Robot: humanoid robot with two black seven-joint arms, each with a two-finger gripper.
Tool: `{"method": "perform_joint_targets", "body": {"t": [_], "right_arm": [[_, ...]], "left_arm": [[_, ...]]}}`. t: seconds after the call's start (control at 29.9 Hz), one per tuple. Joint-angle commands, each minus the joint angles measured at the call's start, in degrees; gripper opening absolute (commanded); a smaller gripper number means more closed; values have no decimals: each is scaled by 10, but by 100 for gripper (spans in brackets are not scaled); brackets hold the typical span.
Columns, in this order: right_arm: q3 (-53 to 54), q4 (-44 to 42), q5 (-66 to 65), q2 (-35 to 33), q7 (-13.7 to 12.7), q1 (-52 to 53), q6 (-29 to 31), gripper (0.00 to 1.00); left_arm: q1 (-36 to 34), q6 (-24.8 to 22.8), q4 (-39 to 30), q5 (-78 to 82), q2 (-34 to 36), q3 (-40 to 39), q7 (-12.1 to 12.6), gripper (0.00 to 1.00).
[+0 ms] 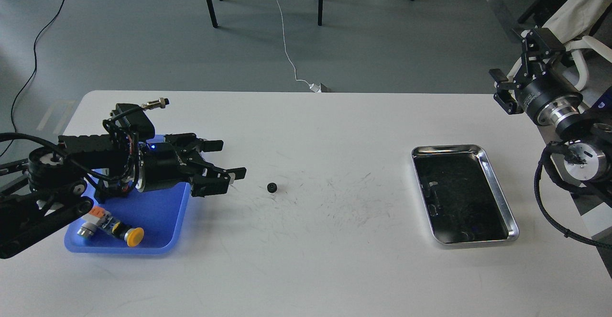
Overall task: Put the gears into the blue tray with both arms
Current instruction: 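Reach the left gripper from the blue tray toward the black ring, then close the left gripper around the black ring on the table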
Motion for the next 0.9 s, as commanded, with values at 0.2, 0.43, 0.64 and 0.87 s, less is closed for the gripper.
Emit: {"method": "perform_joint_targets", "body": {"t": [0.2, 0.43, 0.64, 0.87], "right_arm": [[3, 0, -1, 0, 0, 0, -2, 97], [3, -1, -2, -2, 0, 0, -2, 97], [5, -2, -2, -1, 0, -1, -4, 97], [17, -19, 4, 16, -3, -11, -4, 97]], "left_arm": [[-7, 49, 30, 128, -56, 2, 0, 97], [-6, 69, 71, 128, -96, 12, 0, 93], [-12, 103, 126, 128, -138, 49, 0, 90], [-24, 123, 171, 128, -171, 74, 0, 84]]}}
